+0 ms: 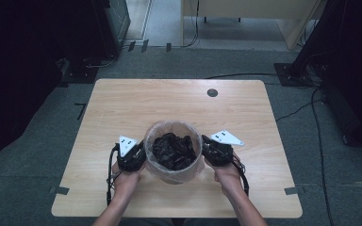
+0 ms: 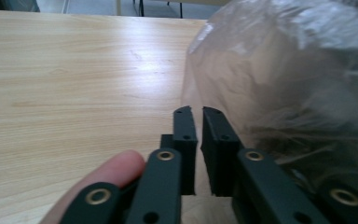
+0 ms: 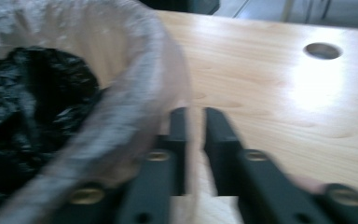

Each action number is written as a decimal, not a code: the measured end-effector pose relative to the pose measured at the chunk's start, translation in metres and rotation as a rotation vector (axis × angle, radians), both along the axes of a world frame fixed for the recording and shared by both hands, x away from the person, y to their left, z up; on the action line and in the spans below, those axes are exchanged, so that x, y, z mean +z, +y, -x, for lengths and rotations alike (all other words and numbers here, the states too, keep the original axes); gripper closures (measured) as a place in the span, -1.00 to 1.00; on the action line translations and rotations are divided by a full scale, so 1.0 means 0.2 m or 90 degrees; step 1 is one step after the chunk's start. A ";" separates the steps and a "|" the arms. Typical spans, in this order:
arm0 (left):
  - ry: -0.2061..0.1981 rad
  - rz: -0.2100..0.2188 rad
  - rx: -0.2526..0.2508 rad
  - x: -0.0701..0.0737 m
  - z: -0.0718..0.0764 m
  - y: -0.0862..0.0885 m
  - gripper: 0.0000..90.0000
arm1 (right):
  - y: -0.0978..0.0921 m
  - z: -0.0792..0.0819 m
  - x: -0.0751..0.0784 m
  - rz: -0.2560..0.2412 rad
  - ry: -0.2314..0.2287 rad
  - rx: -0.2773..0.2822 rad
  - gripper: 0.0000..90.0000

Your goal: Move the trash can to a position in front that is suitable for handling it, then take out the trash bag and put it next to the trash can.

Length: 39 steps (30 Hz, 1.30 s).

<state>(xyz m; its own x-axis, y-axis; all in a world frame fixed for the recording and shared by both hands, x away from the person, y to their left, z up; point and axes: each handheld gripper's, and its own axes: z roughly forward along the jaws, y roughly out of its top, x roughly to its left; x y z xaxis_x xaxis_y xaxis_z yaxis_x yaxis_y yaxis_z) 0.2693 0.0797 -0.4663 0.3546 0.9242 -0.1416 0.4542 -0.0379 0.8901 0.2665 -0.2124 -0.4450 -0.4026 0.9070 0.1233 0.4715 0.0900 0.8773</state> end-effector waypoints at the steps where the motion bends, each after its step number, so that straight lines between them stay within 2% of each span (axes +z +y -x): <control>1: -0.001 0.001 0.007 -0.01 0.01 0.03 0.80 | -0.01 0.00 0.00 -0.006 -0.001 -0.001 0.40; 4: 0.005 0.014 0.023 -0.01 0.01 0.10 0.60 | -0.06 0.02 0.00 -0.021 -0.009 -0.022 0.25; 6: 0.013 0.026 0.018 -0.01 0.01 0.16 0.45 | -0.09 0.03 -0.01 -0.024 -0.016 -0.043 0.11; 9: 0.008 0.031 0.026 0.00 0.02 0.26 0.19 | -0.15 0.05 -0.02 -0.034 -0.028 -0.072 -0.02; 10: 0.008 0.031 0.033 0.00 0.03 0.29 0.19 | -0.17 0.06 -0.03 -0.035 -0.030 -0.080 -0.06; 11: 0.010 0.026 0.042 -0.01 0.03 0.32 0.07 | -0.21 0.07 -0.06 -0.035 -0.026 -0.096 -0.14; 13: 0.017 0.016 0.055 -0.04 0.04 0.34 0.03 | -0.23 0.07 -0.07 -0.035 -0.021 -0.099 -0.17; 16: 0.057 -0.003 0.068 -0.13 0.05 0.37 -0.14 | -0.28 0.08 -0.15 -0.016 0.012 -0.107 -0.28; 19: 0.091 -0.021 0.060 -0.19 0.05 0.36 -0.21 | -0.30 0.09 -0.20 0.013 0.037 -0.109 -0.36; 22: 0.109 -0.035 0.052 -0.23 0.05 0.35 -0.25 | -0.32 0.11 -0.25 -0.011 0.068 -0.114 -0.38; 26: 0.121 -0.053 0.025 -0.26 0.07 0.30 -0.28 | -0.32 0.12 -0.29 0.001 0.080 -0.126 -0.41; 28: 0.116 -0.073 0.009 -0.27 0.07 0.26 -0.28 | -0.31 0.12 -0.30 0.004 0.084 -0.132 -0.41; 31: 0.116 -0.065 0.006 -0.26 0.08 0.24 -0.27 | -0.30 0.12 -0.30 -0.004 0.091 -0.138 -0.42; 35: 0.109 -0.084 -0.007 -0.27 0.09 0.20 -0.27 | -0.29 0.11 -0.32 0.001 0.098 -0.140 -0.43; 39: 0.106 -0.084 -0.024 -0.27 0.10 0.16 -0.28 | -0.28 0.12 -0.33 0.003 0.105 -0.144 -0.44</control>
<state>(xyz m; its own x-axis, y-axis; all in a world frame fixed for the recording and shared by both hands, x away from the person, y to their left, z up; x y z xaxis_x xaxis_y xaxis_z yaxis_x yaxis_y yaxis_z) 0.2501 0.1115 -0.5200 0.3711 0.9252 -0.0790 0.5905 -0.1694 0.7891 0.2432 -0.2688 -0.5107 -0.1645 0.9724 0.1653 0.6159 -0.0296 0.7872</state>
